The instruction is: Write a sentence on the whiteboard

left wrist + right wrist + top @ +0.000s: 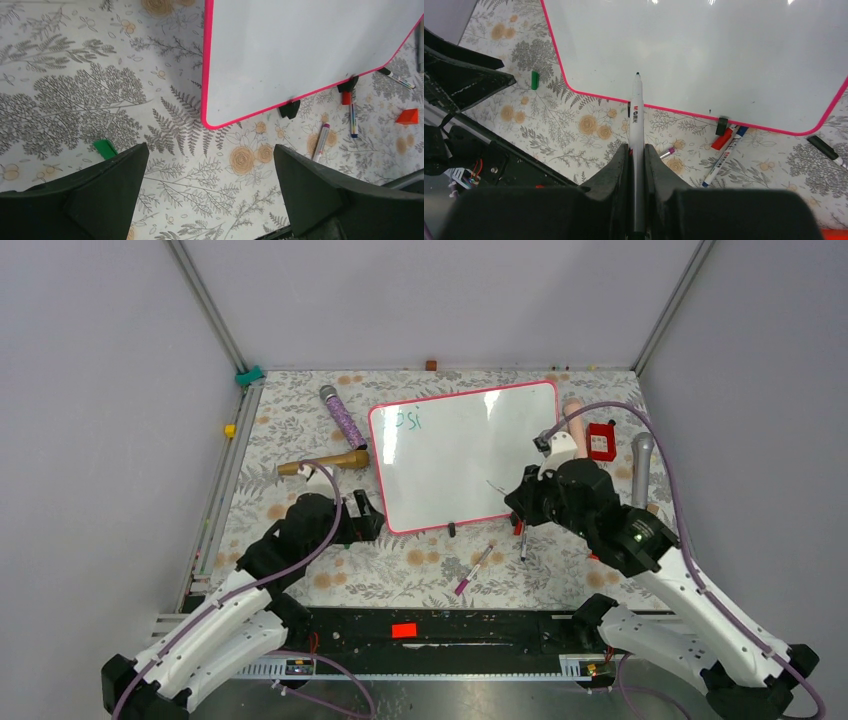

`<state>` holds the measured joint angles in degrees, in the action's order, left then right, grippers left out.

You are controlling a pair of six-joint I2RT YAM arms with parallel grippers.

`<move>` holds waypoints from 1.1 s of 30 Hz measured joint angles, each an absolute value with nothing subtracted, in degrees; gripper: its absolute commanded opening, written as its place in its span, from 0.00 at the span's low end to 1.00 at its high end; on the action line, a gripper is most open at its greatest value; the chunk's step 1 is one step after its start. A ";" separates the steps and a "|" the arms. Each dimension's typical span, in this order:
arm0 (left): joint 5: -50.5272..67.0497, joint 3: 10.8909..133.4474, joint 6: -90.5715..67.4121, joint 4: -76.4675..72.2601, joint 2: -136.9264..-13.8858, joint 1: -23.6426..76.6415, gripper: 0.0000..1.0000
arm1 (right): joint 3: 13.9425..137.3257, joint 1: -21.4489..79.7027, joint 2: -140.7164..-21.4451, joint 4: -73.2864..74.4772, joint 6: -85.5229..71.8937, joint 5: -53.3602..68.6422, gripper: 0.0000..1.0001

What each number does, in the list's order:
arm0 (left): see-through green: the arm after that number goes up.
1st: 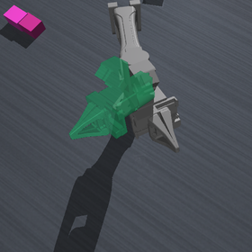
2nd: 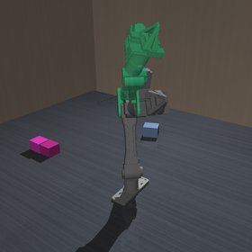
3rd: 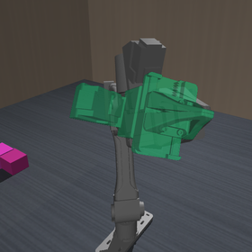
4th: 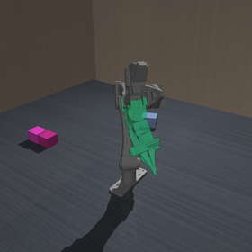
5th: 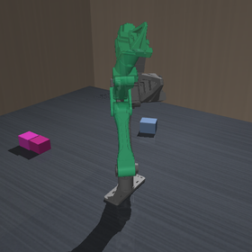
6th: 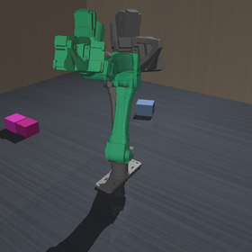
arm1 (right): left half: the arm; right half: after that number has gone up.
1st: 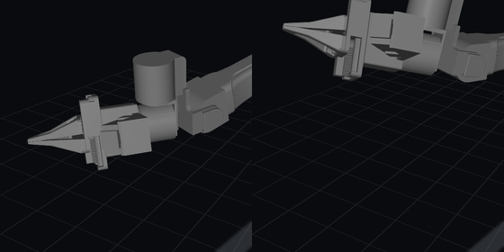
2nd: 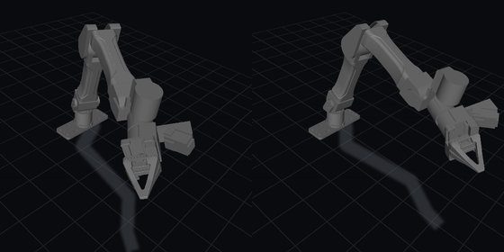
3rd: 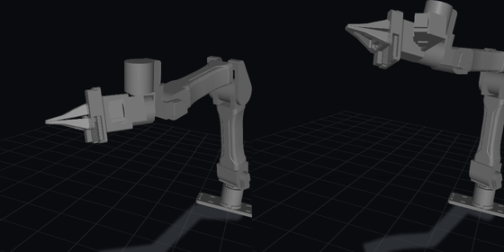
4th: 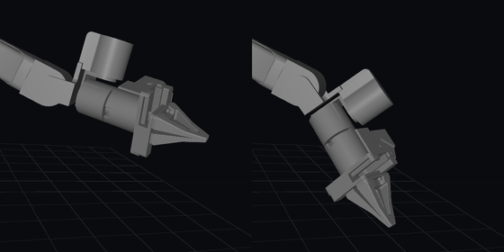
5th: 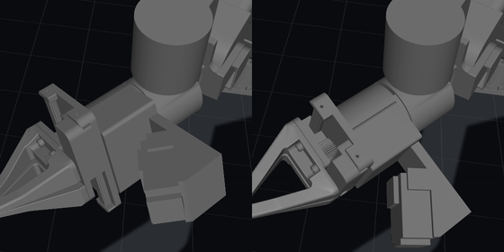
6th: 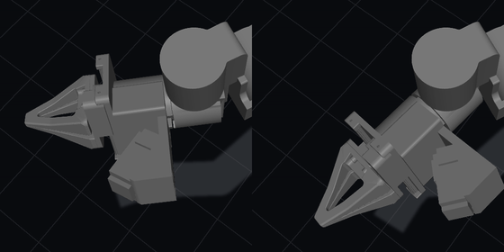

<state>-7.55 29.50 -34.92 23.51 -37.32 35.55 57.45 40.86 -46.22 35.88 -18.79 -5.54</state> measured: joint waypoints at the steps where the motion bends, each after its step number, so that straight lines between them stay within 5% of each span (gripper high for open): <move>1: -7.92 29.67 -34.22 23.22 -37.71 35.55 0.99 | 56.49 40.88 -46.94 34.37 -19.25 -5.61 0.00; 8: -14.15 30.61 -28.40 19.55 -40.36 35.33 0.99 | 47.42 40.88 -53.60 23.83 -22.59 -11.99 0.00; 19: -8.58 43.55 -25.82 22.94 -50.54 31.42 0.99 | 44.71 40.88 -55.44 12.49 -24.38 -21.52 0.00; 33: 17.50 32.88 -27.57 16.93 -45.76 19.73 0.99 | 55.75 40.88 -58.15 24.91 -34.30 -27.97 0.00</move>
<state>17.50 32.88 -27.57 16.93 -45.76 19.73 55.75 40.88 -58.15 24.91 -34.30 -27.97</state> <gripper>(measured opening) 0.985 0.158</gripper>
